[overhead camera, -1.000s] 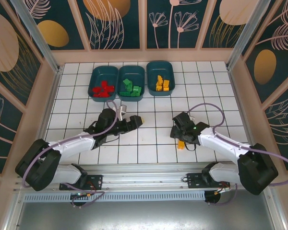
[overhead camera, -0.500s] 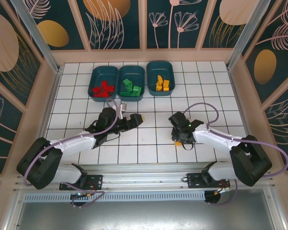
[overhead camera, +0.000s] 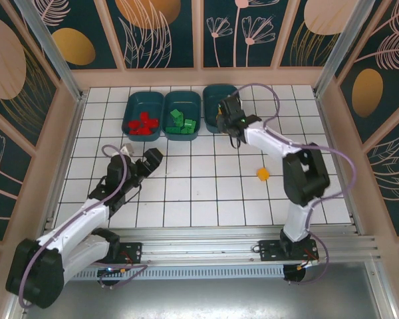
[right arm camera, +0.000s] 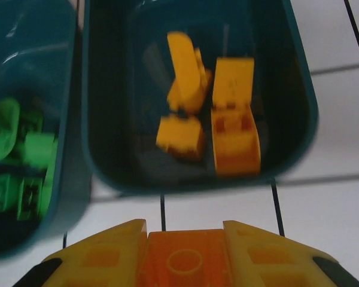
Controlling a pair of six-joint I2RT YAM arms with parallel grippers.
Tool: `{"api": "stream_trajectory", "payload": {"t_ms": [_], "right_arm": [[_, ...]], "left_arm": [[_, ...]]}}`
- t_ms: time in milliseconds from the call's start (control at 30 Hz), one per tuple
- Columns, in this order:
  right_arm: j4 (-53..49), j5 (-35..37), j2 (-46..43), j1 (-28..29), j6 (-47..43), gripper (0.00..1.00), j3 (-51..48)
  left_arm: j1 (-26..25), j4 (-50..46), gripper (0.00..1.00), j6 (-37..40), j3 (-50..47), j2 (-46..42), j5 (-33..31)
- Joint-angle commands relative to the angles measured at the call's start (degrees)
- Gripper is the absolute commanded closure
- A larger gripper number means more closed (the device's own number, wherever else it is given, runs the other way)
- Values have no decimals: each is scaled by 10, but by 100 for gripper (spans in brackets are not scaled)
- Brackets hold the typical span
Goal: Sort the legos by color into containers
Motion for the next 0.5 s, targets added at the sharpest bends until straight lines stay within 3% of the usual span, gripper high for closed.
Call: {"api": "stream_trajectory", "payload": {"t_ms": [0,67,167,333,467], "right_arm": [[-5,7,70,-17,-45,74,94],[-20,13,110,-24,-52,66,145],[-12,10,125,-27,-72,43,179],[4,21,53,-24,-81,36,159],[13,52,-53,-19,-89,34,38]], "left_arm": [[2,-51,2,-4,-5,-23,-15],[2,-52,2,-5,-6,-23,-3],[2,-45,2,-3,-2,-16,16],[2,-22,2,13,11,6,49],[1,40,2,14,12,47,112]]}}
